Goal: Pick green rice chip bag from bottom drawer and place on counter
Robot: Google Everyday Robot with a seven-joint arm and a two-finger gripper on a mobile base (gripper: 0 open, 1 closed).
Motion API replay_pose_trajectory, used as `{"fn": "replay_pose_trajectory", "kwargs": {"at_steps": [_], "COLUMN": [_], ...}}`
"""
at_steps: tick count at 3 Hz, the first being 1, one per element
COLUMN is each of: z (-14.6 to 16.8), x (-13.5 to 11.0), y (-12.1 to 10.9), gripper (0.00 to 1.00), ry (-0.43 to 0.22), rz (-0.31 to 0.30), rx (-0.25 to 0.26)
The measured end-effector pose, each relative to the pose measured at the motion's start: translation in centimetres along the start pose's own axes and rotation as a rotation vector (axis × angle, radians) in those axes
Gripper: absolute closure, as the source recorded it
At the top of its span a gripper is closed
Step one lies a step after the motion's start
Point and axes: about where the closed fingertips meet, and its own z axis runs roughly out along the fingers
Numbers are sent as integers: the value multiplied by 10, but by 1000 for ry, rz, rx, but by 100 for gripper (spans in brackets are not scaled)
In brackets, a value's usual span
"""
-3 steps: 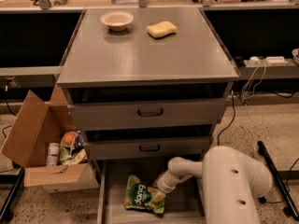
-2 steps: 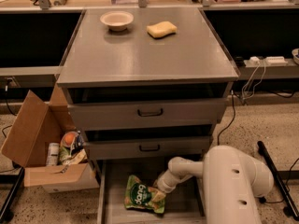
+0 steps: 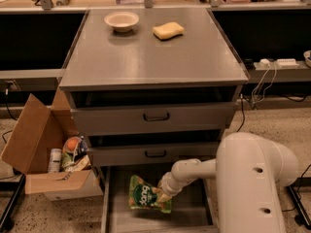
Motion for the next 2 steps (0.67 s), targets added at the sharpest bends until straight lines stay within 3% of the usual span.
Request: {"fn": "replay_pose_trajectory", "kwargs": {"at_steps": [1,2], "z": [-86,-82], "x": [-44,-42], "y": [-24,-24], "gripper": [100,100], "ry": [29,29], "rz": [-64,-61], "rx": [179,174]}}
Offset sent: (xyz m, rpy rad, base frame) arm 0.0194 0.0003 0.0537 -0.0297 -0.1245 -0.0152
